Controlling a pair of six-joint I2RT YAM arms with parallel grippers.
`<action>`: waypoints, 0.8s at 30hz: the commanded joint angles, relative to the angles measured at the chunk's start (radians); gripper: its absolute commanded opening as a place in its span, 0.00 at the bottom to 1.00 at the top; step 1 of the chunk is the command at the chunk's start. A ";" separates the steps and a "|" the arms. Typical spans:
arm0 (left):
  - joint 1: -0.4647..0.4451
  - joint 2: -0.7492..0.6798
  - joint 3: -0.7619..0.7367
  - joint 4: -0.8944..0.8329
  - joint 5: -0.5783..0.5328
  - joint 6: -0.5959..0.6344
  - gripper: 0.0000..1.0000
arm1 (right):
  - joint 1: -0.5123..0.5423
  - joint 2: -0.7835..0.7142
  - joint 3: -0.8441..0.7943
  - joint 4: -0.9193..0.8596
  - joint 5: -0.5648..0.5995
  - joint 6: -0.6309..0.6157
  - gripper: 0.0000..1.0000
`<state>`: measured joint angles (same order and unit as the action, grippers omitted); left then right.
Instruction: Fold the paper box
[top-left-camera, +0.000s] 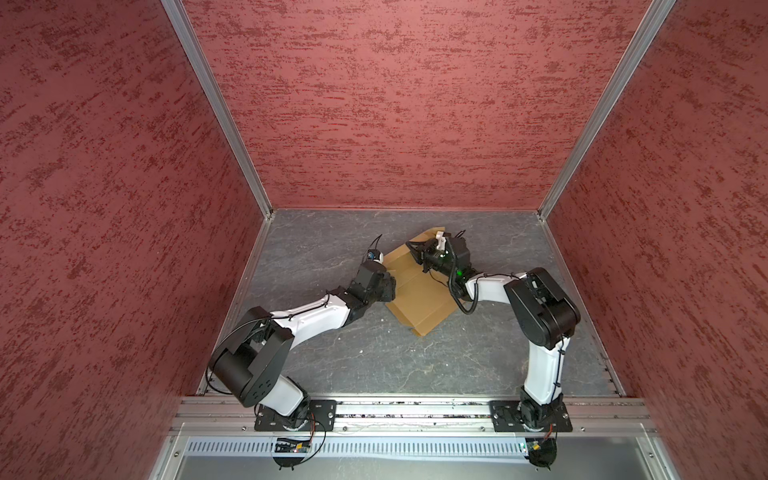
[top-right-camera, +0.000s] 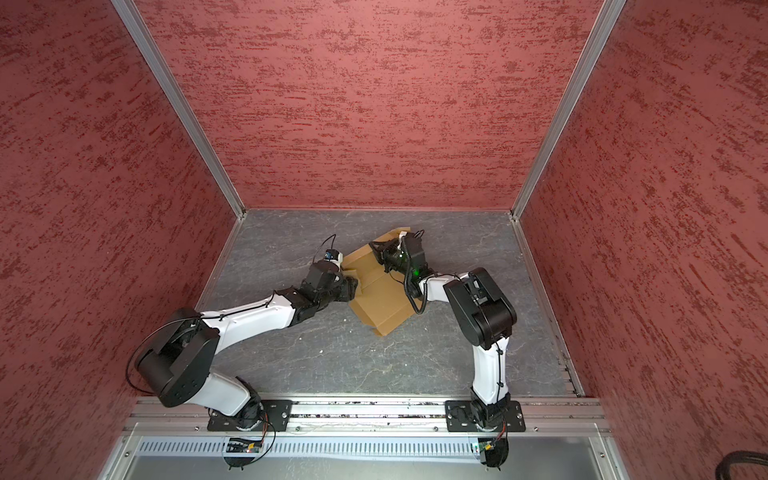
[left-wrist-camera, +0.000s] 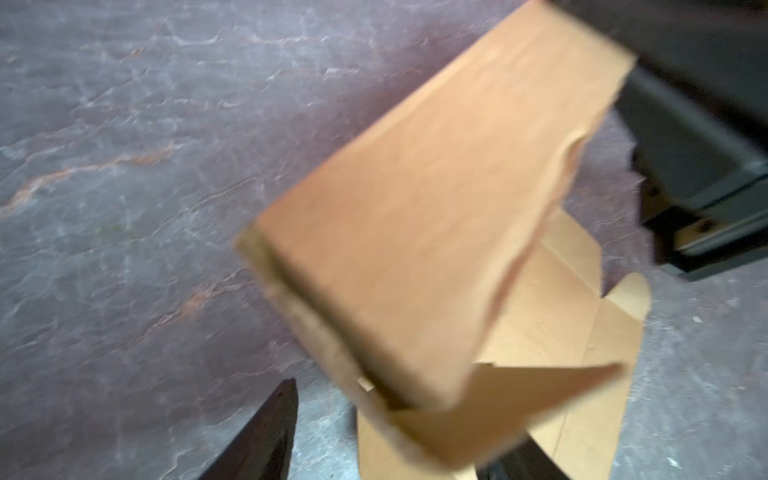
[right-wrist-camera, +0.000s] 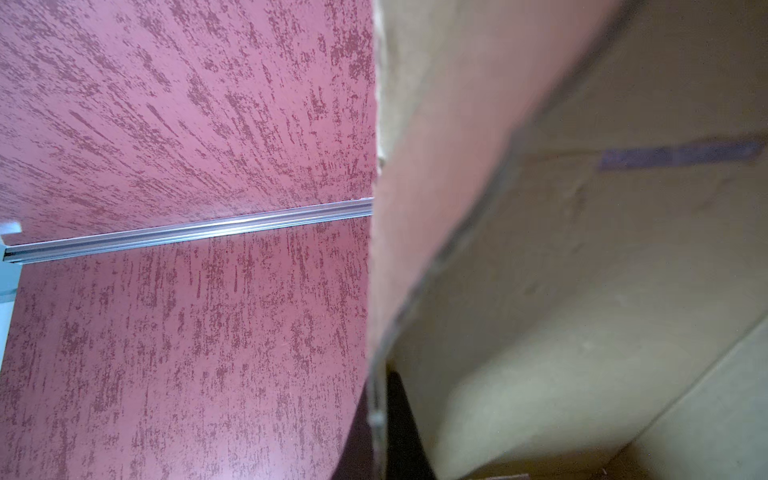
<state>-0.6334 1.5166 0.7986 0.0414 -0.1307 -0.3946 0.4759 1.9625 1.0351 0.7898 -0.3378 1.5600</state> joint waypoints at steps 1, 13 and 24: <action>0.000 -0.017 -0.010 0.049 0.012 0.022 0.65 | 0.004 -0.001 -0.004 0.032 -0.007 0.044 0.05; 0.012 0.057 0.025 0.036 -0.050 0.033 0.59 | 0.003 -0.012 -0.016 0.032 -0.003 0.042 0.05; 0.008 0.133 0.091 0.019 -0.129 0.025 0.50 | 0.004 -0.018 -0.025 0.038 -0.002 0.043 0.05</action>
<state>-0.6266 1.6245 0.8467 0.0628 -0.2153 -0.3756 0.4759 1.9625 1.0252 0.7979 -0.3374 1.5600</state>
